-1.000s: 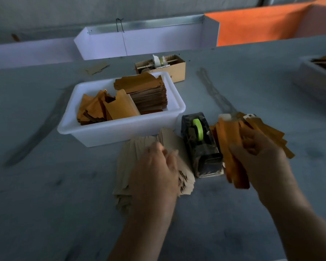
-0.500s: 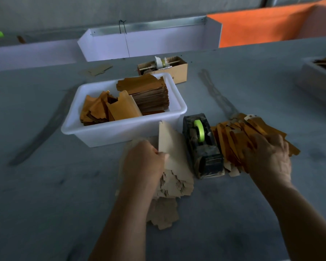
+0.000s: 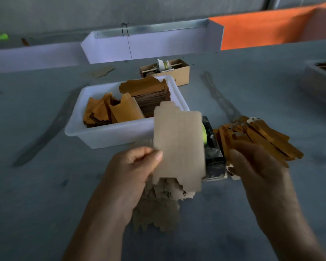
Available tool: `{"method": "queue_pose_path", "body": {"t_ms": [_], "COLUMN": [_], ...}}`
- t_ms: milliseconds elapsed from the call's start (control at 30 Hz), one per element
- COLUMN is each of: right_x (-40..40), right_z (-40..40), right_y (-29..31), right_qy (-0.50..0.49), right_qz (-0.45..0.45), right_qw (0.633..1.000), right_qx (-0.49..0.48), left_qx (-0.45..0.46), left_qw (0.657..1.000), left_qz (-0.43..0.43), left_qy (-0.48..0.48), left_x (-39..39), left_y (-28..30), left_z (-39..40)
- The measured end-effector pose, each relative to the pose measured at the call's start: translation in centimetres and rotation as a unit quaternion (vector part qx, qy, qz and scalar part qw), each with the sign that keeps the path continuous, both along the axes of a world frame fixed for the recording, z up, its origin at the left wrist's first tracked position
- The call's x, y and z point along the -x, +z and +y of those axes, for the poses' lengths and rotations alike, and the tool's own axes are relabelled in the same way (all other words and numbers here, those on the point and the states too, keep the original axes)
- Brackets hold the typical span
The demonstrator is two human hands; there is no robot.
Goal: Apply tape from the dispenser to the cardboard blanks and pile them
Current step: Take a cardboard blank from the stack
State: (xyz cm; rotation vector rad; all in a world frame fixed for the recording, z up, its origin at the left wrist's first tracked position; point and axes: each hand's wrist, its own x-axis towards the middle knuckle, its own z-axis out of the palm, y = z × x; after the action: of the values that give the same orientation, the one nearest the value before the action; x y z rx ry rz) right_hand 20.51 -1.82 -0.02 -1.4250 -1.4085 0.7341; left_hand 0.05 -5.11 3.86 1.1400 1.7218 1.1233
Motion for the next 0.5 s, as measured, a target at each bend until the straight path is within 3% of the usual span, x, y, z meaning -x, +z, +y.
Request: {"method": "queue_pose_path", "body": {"t_ms": [67, 133, 267, 500], "right_x": [1.4, 2.3, 2.7, 2.3], "right_z": [-0.9, -1.3, -1.2, -1.7], "right_y": [0.8, 0.9, 0.5, 0.0], "right_qy": [0.103, 0.143, 0.111, 0.151], "right_qz": [0.144, 0.215, 0.231, 0.218], "right_qw": [0.981, 0.957, 0.955, 0.945], "right_qx": [0.078, 0.131, 0.151, 0.189], "left_qx": [0.013, 0.013, -0.012, 0.023], "left_qw": [0.998, 0.997, 0.998, 0.994], "left_qz": [-0.05, -0.057, -0.046, -0.105], "left_qy": [-0.041, -0.052, -0.035, -0.018], "left_x": [-0.6, -1.2, -2.1, -3.8], "left_y": [-0.1, -0.5, -1.0, -1.7], "left_z": [-0.4, -0.6, -0.6, -0.1]}}
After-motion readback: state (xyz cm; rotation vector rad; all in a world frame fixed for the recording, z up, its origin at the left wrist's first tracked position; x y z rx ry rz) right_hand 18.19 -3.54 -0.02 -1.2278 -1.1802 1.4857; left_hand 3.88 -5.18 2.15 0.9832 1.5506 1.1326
